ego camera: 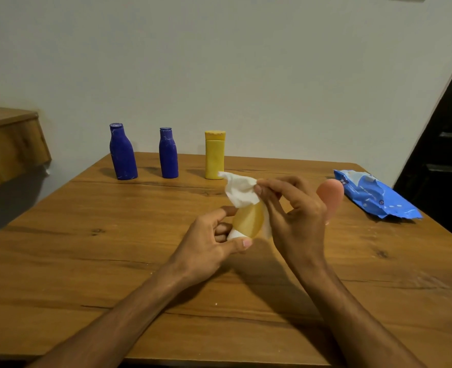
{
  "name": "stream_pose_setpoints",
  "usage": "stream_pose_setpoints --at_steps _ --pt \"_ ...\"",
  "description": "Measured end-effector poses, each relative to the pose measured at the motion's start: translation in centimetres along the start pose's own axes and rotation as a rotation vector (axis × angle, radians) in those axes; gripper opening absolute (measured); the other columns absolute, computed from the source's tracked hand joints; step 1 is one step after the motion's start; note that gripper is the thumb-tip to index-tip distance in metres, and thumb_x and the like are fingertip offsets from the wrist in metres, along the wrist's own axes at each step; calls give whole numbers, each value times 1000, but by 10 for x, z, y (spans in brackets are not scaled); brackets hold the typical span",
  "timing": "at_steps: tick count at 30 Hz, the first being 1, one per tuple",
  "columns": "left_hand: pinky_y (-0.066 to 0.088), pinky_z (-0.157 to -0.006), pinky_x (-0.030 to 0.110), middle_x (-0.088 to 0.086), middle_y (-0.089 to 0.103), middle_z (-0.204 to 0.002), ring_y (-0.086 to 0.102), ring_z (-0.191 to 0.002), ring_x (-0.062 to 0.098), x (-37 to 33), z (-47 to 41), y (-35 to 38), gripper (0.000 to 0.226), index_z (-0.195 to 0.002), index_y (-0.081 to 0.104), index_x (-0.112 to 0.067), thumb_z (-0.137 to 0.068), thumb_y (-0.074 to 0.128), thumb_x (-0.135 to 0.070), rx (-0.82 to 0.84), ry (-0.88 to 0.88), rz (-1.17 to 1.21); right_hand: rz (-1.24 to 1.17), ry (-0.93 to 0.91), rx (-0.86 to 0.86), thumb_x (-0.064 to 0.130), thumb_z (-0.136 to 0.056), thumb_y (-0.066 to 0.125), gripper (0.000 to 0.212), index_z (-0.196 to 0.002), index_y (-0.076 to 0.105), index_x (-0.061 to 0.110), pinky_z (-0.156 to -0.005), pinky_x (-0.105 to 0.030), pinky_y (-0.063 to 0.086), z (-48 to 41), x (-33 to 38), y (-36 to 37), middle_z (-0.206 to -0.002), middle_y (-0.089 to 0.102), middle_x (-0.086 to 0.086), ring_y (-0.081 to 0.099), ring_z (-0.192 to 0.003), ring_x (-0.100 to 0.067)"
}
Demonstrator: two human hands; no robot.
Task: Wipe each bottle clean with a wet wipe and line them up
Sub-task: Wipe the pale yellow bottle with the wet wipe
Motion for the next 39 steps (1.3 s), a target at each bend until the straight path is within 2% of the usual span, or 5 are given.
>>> stream_pose_setpoints --at_steps 13,19,27,32,39 --pt "54 -93 34 0 68 -112 63 -108 13 6 -4 -9 47 -126 57 -13 -83 73 -19 -187 -42 -48 163 -173 364 16 -80 75 17 -96 75 15 -66 -24 39 15 19 24 -89 62 0 57 -80 -18" --pt "52 -98 39 -7 68 -119 63 -113 10 3 -3 -1 46 -118 56 -34 -81 75 -16 -122 -29 -1 38 -33 100 21 -84 70 18 -100 73 14 -61 -45 51 6 7 9 -92 63 -1 59 -81 -24" --pt "54 -94 35 -1 72 -112 68 -104 12 1 -3 -4 47 -118 55 -31 -81 74 -8 -78 -39 85 38 -63 101 19 -86 69 18 -102 73 13 -63 -43 52 2 7 6 -93 63 -2 60 -82 -23" --pt "58 -82 34 15 76 -97 73 -87 24 -1 -4 1 60 -121 47 -32 -75 75 -5 32 -35 276 -33 87 -84 10 -85 72 15 -99 74 6 -66 -7 41 -7 4 -8 -88 66 -4 57 -78 -4" --pt "59 -71 31 17 75 -93 71 -69 22 2 -7 -4 63 -127 49 -15 -68 73 -12 -5 -139 521 -138 172 69 16 -82 74 16 -98 74 17 -64 -7 40 -2 6 4 -88 67 4 58 -79 -5"
Point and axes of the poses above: each hand's wrist, its own z-axis away from the middle knuckle, its own y-axis out of the palm, x = y × z, the point moved 4 cm from there along -z, towards the middle knuckle
